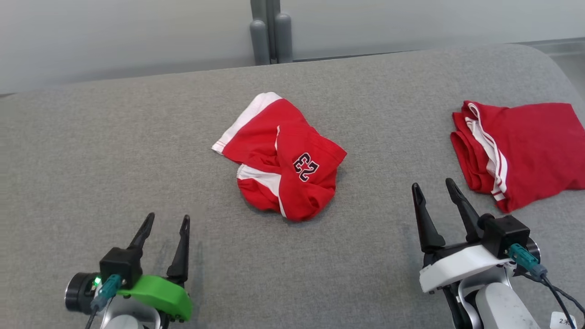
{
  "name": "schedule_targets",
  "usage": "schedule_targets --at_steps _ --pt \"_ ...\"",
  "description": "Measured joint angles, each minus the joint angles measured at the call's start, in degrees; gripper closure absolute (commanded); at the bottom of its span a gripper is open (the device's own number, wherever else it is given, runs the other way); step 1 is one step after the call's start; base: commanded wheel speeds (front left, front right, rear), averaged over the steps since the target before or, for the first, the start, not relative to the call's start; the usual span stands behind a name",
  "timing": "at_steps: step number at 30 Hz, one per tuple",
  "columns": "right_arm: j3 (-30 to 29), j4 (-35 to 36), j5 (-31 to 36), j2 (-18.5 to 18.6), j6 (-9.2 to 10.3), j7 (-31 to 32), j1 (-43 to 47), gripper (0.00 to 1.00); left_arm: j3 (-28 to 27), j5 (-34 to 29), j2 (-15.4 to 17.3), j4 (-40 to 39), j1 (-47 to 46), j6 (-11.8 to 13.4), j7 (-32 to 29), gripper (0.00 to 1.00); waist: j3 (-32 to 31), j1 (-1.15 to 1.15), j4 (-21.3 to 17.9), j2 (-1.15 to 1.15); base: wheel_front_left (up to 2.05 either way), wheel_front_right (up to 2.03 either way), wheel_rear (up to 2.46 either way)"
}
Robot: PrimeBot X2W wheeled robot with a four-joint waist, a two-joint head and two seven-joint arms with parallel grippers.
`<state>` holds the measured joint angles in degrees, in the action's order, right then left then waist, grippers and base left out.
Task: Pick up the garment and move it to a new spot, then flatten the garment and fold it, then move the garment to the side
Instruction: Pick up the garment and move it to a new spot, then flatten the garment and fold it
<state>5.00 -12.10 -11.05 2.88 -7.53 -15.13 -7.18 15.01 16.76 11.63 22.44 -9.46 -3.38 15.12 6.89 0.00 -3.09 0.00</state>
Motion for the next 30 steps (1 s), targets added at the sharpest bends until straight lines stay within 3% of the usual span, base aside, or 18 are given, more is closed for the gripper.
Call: schedule_targets --at_steps 7,12,23,30 --pt "0.63 -1.54 -0.37 -0.02 0.00 0.00 0.87 0.00 -10.83 -2.42 -3.90 -3.85 7.73 -0.68 0.00 0.00 -2.73 0.00 4.68 0.00 0.00 0.00 0.00" --pt "0.38 -2.42 -0.38 -0.02 0.00 0.00 1.63 0.00 -14.90 -4.76 -5.61 -5.33 11.52 -1.36 0.00 0.00 -4.74 0.00 6.72 0.00 0.00 0.00 0.00" --pt "0.51 -3.27 -0.47 -0.01 0.00 0.00 2.65 0.00 -18.04 -7.31 -7.66 -6.59 13.06 -3.09 0.00 0.00 -5.86 0.00 8.48 0.00 0.00 0.00 0.00" --pt "3.30 -6.02 0.29 -0.02 0.00 0.00 -1.36 0.00 -15.64 -7.82 -8.54 -6.54 10.18 -3.75 0.00 0.00 -3.77 0.00 10.52 0.00 0.00 0.00 0.00"
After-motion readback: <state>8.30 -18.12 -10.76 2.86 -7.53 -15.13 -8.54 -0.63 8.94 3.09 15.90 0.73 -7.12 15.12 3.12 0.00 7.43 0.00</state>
